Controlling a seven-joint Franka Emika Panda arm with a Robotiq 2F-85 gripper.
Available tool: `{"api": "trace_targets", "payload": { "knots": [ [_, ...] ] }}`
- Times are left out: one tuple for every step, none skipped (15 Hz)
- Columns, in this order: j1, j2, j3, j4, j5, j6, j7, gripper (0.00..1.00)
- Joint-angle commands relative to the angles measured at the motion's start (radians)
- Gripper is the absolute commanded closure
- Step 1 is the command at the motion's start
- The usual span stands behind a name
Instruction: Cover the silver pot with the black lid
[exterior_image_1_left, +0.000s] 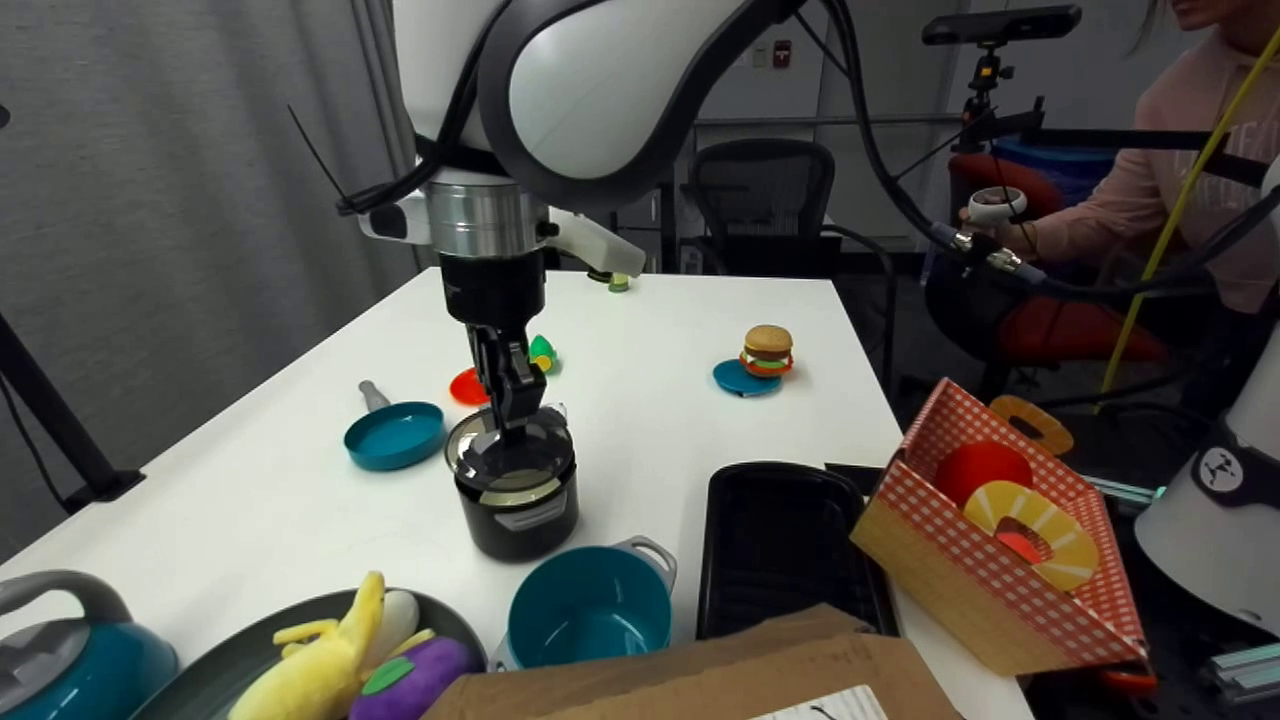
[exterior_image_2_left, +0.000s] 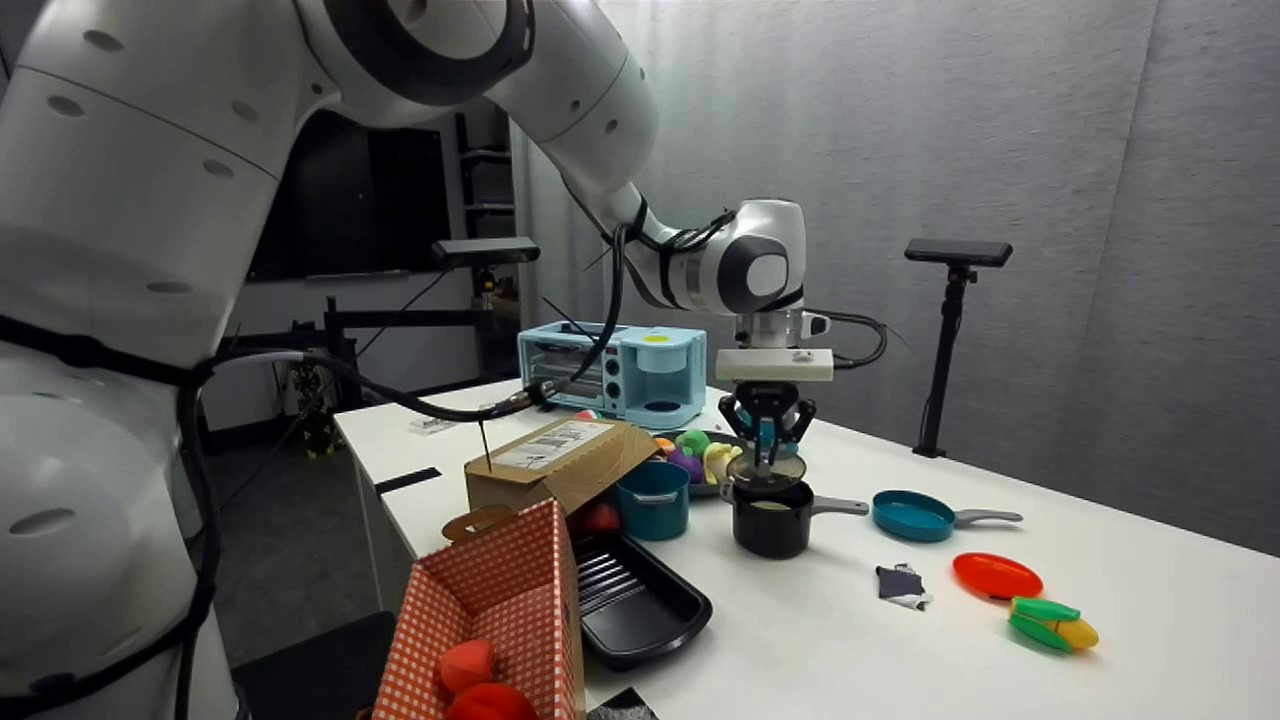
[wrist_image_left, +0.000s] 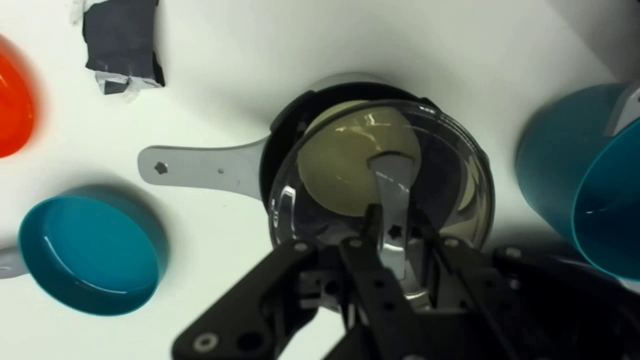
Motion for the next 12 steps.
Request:
{"api": "trace_targets", "payload": {
  "knots": [
    [-0.006,0.046,0.000,0.055,-0.035,-0.009,0.035,0.96],
    [-0.005,0.054,-0.001,0.061,-0.040,-0.010,0.037,0.96],
    [-0.004,0.061,-0.001,0.066,-0.044,-0.012,0.039,0.96],
    [-0.003,0.065,0.000,0.065,-0.047,-0.010,0.042,0.96],
    [-0.002,0.069,0.000,0.068,-0.048,-0.011,0.043,0.96],
    [-0.002,0.074,0.001,0.072,-0.049,-0.013,0.045,0.96],
    [-0.001,0.077,0.001,0.073,-0.050,-0.011,0.048,0.96],
    [-0.002,0.081,0.001,0.079,-0.051,-0.014,0.049,0.90],
    [-0.002,0.084,0.001,0.084,-0.051,-0.018,0.050,0.59],
    [-0.001,0.086,-0.001,0.085,-0.053,-0.015,0.054,0.58],
    [-0.001,0.087,-0.001,0.086,-0.054,-0.016,0.056,0.53],
    [0.000,0.089,0.000,0.086,-0.056,-0.015,0.059,0.44]
  ]
}}
